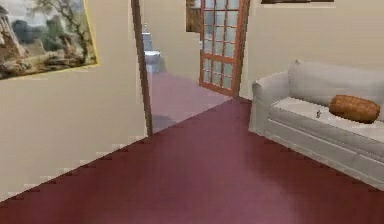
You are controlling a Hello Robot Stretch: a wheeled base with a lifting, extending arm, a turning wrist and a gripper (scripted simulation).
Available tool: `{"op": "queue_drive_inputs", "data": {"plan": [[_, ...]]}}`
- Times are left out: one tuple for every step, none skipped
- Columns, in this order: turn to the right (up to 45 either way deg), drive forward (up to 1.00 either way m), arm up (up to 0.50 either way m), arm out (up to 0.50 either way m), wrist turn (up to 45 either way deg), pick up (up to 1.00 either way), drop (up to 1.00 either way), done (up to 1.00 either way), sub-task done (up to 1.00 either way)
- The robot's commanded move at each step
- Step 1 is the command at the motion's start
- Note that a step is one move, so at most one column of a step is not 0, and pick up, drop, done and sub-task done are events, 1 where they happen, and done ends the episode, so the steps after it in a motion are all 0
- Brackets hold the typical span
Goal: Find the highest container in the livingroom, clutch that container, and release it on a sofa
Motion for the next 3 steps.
{"op": "queue_drive_inputs", "data": {"plan": [[39.0,0.00,0.00,0.00,0.0,0.00,0.00,0.00,0.00],[0.0,0.55,0.00,0.00,0.0,0.00,0.00,0.00,0.00],[45.0,0.00,0.00,0.00,0.0,0.00,0.00,0.00,0.00]]}}
